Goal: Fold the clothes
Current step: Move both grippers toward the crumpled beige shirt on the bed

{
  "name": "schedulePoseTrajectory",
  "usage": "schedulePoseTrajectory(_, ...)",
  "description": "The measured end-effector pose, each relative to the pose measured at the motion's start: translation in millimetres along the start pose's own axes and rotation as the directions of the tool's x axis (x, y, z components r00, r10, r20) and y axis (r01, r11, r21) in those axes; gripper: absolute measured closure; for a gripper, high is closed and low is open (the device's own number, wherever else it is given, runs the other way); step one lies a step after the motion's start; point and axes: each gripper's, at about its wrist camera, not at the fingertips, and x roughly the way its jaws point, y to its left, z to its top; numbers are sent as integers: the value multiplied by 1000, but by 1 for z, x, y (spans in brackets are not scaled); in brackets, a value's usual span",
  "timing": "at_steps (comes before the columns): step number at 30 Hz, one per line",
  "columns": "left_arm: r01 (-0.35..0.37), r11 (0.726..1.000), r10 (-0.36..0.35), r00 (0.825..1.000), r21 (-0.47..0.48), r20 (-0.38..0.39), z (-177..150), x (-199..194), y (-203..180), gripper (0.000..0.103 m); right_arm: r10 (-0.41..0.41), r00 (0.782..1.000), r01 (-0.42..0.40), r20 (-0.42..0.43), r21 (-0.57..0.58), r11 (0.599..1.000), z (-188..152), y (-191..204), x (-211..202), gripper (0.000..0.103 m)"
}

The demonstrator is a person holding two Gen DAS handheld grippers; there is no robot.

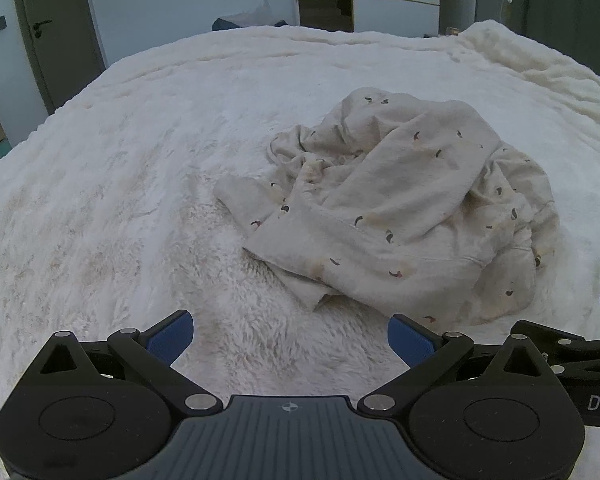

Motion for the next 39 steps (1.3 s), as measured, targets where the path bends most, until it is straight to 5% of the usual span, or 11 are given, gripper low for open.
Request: schedulePoseTrajectory(39,-4,1000,3,1000,-17,-19,-1,4,2,0,-4,1000,4,-14,-8,1000,-5,4,6,0)
